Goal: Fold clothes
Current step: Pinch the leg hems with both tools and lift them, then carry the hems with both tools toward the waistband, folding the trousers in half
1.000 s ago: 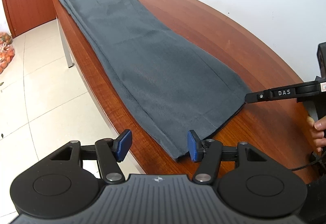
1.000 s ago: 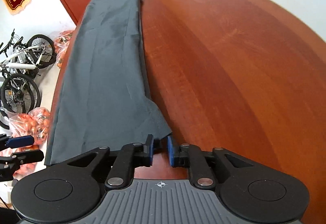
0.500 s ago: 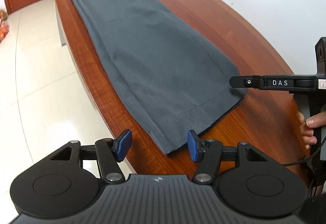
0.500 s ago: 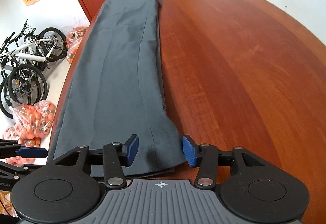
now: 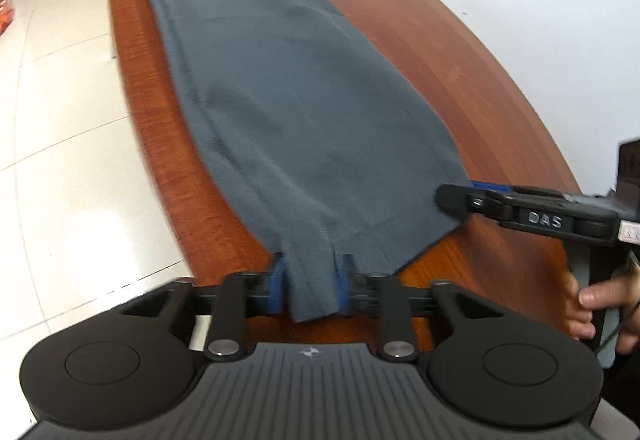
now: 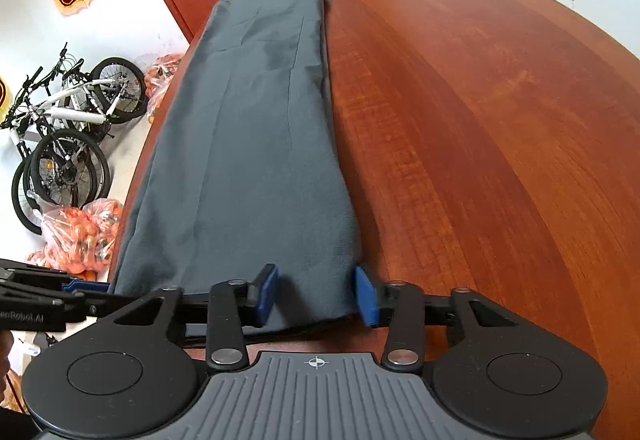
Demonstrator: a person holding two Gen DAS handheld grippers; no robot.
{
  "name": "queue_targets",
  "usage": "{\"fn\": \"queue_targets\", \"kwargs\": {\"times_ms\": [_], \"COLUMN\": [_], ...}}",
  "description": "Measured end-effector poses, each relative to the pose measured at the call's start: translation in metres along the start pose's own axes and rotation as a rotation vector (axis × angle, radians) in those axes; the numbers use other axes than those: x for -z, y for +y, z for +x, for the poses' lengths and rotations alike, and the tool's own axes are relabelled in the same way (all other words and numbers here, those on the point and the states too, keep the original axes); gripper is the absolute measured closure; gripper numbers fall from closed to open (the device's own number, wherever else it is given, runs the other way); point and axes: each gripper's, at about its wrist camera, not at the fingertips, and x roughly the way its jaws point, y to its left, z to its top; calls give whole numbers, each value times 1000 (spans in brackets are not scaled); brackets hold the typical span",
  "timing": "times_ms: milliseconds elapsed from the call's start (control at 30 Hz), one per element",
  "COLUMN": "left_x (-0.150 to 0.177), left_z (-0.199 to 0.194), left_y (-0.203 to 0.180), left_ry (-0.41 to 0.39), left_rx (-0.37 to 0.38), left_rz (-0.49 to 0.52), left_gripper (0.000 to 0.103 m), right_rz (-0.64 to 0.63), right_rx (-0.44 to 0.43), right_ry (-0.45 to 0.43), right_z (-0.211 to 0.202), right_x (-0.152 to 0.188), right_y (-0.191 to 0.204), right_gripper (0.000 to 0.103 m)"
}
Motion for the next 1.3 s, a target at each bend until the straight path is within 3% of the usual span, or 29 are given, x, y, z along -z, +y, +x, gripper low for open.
{"fn": "queue_targets", "kwargs": {"times_ms": [67,167,267,433,533,700,867,1000,1300], "left_x": [2,5,9,22,25,6,-24,-51,-145], "left_z": [-2,-6,-13,-44,-70,-108,-133,-149,-156], "left_y": [5,6,7,18,22,25,33,37,67], "left_ry": [-8,-13,-18,-49,-114,-252,-385,-472,-546], "left_rx": [12,16,35,146,198,203,178,126,58], "left_rz": [-15,-2,27,17,37,88,88,121,54], "left_gripper": [88,92,92,93,94,94,94,94,94], "right_rz": [37,72,80,141,220,371,450,430,356], "right_rx": [-21,-48,-58,-106,-144,-231,-310,-333,-313], "right_ry": [8,7,-5,-22,-45,-121,-229,-290,-343], "right_z": [2,1,-9,-40,-60,-75,-78,-70,-16], "right_x": [0,2,5,11,12,-6,-50,-98,-214], "right_y": [-2,2,11,24,28,35,45,61,100], "right_gripper": [83,89,91,91,91,91,91,91,91]}}
